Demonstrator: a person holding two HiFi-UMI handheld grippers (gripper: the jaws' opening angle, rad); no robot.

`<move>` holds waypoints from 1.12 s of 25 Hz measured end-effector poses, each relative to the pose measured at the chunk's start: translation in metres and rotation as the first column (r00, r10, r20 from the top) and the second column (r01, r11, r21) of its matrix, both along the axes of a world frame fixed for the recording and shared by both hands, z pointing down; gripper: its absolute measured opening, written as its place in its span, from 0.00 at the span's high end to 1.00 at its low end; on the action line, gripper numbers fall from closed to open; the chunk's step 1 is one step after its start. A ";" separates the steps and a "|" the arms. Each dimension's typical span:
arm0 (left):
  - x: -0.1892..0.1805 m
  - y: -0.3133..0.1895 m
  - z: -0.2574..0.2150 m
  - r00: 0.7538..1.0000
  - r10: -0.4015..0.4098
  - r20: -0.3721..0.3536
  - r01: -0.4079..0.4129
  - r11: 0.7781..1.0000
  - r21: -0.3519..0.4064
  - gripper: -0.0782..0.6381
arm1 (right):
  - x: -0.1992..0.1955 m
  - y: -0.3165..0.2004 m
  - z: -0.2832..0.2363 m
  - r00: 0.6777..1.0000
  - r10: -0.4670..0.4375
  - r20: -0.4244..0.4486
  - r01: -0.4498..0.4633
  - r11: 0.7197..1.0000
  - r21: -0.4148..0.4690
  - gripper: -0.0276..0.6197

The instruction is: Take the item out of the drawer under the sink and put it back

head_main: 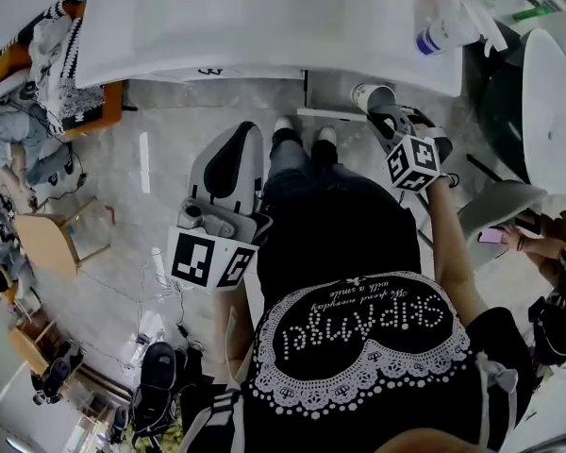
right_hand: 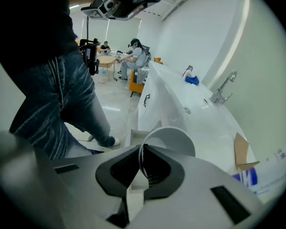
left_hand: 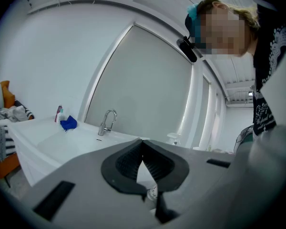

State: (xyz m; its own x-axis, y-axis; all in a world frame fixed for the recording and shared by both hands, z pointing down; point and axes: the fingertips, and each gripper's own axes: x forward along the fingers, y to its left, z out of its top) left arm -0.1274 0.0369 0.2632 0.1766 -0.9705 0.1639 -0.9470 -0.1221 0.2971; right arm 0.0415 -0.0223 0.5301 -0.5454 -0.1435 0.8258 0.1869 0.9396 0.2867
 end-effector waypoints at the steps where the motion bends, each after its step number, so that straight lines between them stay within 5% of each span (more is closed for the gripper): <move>1: 0.000 0.001 0.001 1.000 -0.009 0.000 0.009 1.000 -0.006 0.88 | -0.001 -0.001 0.006 1.000 -0.010 -0.007 0.010 1.000 -0.006 0.92; 28: 0.033 0.025 0.033 0.997 -0.014 -0.070 0.003 0.987 -0.161 0.88 | -0.020 -0.034 0.103 0.988 -0.010 -0.157 -0.008 0.994 -0.113 0.92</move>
